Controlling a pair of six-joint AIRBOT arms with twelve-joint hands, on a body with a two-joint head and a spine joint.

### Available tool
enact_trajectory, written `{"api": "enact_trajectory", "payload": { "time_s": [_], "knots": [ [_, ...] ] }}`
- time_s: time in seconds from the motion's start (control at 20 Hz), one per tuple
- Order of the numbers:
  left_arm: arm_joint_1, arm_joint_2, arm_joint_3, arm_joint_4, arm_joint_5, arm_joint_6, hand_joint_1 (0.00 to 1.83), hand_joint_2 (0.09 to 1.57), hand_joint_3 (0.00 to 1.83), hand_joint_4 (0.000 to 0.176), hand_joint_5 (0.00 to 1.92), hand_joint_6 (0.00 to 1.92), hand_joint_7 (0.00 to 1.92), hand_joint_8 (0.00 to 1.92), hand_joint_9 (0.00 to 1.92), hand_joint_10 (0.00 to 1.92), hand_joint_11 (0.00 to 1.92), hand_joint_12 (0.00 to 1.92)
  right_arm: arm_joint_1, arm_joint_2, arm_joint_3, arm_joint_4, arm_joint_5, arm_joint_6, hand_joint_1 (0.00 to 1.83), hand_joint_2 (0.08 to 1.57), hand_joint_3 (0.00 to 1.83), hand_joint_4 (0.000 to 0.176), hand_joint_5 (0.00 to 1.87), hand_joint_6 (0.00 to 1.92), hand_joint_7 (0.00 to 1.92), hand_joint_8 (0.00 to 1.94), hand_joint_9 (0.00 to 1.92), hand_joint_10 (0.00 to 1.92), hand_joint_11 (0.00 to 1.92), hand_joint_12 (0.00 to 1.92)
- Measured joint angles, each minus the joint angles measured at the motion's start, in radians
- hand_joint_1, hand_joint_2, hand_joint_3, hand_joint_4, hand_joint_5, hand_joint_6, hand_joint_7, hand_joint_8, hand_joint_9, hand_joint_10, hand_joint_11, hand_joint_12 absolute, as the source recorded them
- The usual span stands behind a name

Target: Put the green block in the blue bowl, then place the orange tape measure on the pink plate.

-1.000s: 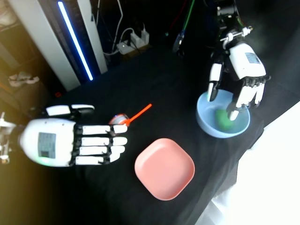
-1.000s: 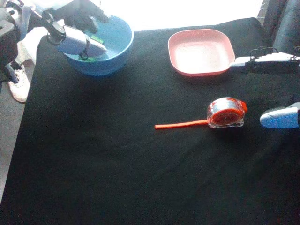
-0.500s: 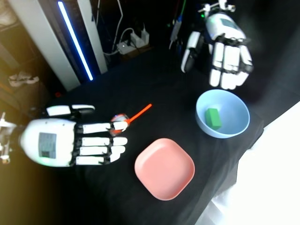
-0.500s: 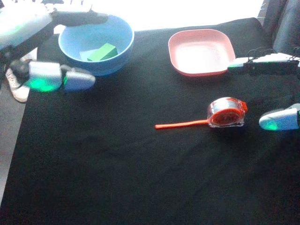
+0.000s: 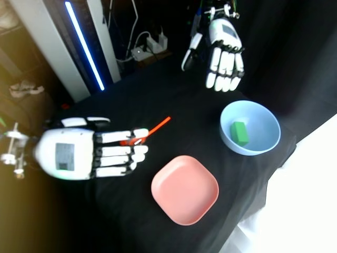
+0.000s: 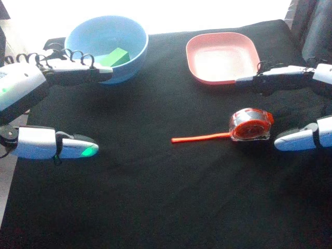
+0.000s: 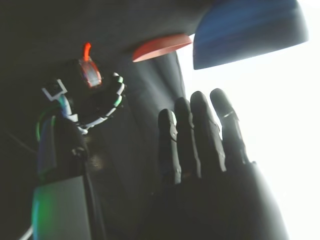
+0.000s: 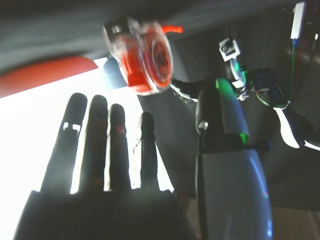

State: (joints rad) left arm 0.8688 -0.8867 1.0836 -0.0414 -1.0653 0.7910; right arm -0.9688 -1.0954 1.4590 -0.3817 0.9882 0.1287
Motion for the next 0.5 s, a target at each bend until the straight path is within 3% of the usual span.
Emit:
{"api": "enact_trajectory", "payload": {
  "time_s": [0.2, 0.25, 0.35, 0.4, 0.45, 0.5],
  "knots": [
    [0.012, 0.000, 0.000, -0.011, 0.000, -0.006, 0.74, 0.90, 0.00, 0.035, 0.46, 0.00, 0.44, 0.00, 0.34, 0.00, 0.00, 0.71, 0.031, -0.023, 0.014, -0.046, -0.028, 0.000, 1.03, 0.98, 0.00, 0.100, 0.48, 0.01, 0.44, 0.00, 0.62, 0.01, 0.39, 0.93],
    [0.014, -0.001, 0.000, -0.013, -0.003, -0.008, 0.73, 0.90, 0.00, 0.035, 0.46, 0.00, 0.45, 0.00, 0.33, 0.00, 0.00, 0.65, 0.034, -0.032, 0.019, -0.046, -0.029, 0.000, 1.10, 0.99, 0.00, 0.066, 0.56, 0.01, 0.49, 0.00, 0.65, 0.01, 0.43, 0.90],
    [0.022, -0.008, 0.000, -0.025, -0.012, -0.013, 0.77, 0.91, 0.00, 0.027, 0.45, 0.00, 0.43, 0.00, 0.33, 0.00, 0.00, 0.61, 0.042, -0.049, 0.032, -0.050, -0.043, 0.000, 1.11, 1.01, 0.00, 0.042, 0.63, 0.00, 0.53, 0.00, 0.65, 0.00, 0.44, 0.78],
    [0.026, -0.013, 0.000, -0.031, -0.012, -0.015, 0.77, 0.91, 0.00, 0.027, 0.45, 0.00, 0.43, 0.00, 0.33, 0.00, 0.00, 0.61, 0.042, -0.055, 0.040, -0.051, -0.045, 0.000, 1.11, 1.01, 0.00, 0.042, 0.63, 0.00, 0.53, 0.00, 0.65, 0.00, 0.44, 0.78],
    [0.029, -0.016, 0.000, -0.031, -0.014, -0.017, 0.78, 0.92, 0.00, 0.011, 0.45, 0.00, 0.43, 0.00, 0.35, 0.01, 0.00, 0.66, 0.044, -0.062, 0.045, -0.048, -0.051, 0.000, 1.13, 1.01, 0.00, 0.034, 0.66, 0.00, 0.56, 0.00, 0.67, 0.00, 0.44, 0.80],
    [0.034, -0.017, 0.000, -0.028, -0.014, -0.018, 0.78, 0.91, 0.00, 0.014, 0.45, 0.00, 0.44, 0.00, 0.37, 0.00, 0.00, 0.73, 0.044, -0.069, 0.053, -0.050, -0.055, 0.000, 1.15, 1.01, 0.00, 0.029, 0.68, 0.01, 0.58, 0.01, 0.68, 0.00, 0.43, 0.81]
  ]
}}
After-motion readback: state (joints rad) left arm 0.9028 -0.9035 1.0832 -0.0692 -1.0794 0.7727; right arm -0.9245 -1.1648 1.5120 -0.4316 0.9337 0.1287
